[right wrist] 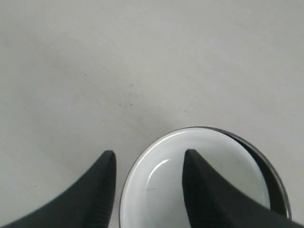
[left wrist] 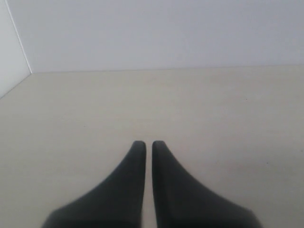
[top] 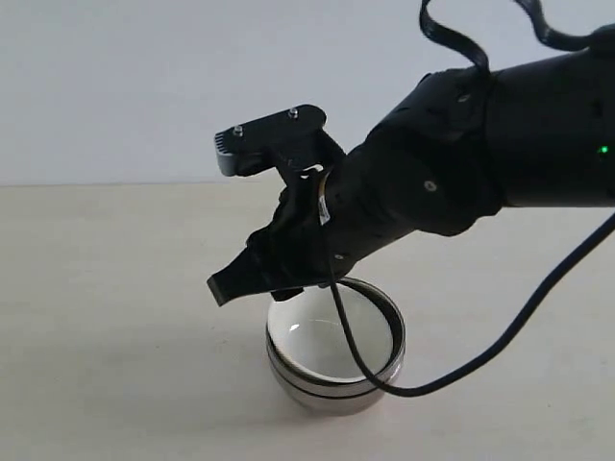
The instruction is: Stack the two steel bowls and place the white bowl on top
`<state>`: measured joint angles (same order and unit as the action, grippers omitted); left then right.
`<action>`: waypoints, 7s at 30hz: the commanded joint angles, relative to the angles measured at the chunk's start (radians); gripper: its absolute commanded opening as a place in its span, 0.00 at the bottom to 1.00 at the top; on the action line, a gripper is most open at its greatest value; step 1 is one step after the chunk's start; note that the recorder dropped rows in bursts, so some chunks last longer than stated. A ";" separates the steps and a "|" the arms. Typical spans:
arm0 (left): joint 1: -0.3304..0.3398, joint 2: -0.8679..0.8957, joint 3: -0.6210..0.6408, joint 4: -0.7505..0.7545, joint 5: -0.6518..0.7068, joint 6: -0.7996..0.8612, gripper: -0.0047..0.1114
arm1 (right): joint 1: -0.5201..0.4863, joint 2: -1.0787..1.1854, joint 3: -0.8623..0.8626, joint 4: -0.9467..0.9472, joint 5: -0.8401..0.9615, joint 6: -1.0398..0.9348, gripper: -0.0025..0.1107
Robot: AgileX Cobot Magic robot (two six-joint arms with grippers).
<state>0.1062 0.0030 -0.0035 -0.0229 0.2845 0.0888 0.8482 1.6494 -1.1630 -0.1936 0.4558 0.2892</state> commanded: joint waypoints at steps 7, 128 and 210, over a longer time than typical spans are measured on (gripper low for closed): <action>0.001 -0.003 0.003 -0.003 -0.004 -0.011 0.08 | -0.002 -0.064 -0.007 -0.026 -0.007 -0.006 0.37; 0.001 -0.003 0.003 -0.003 -0.002 -0.011 0.08 | -0.174 -0.112 0.168 -0.057 -0.040 -0.063 0.02; 0.001 -0.003 0.003 -0.003 0.001 -0.011 0.08 | -0.211 -1.574 0.372 -0.026 0.227 -0.055 0.02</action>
<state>0.1062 0.0030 -0.0035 -0.0229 0.2845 0.0888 0.6399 0.1147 -0.7949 -0.2178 0.6739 0.2434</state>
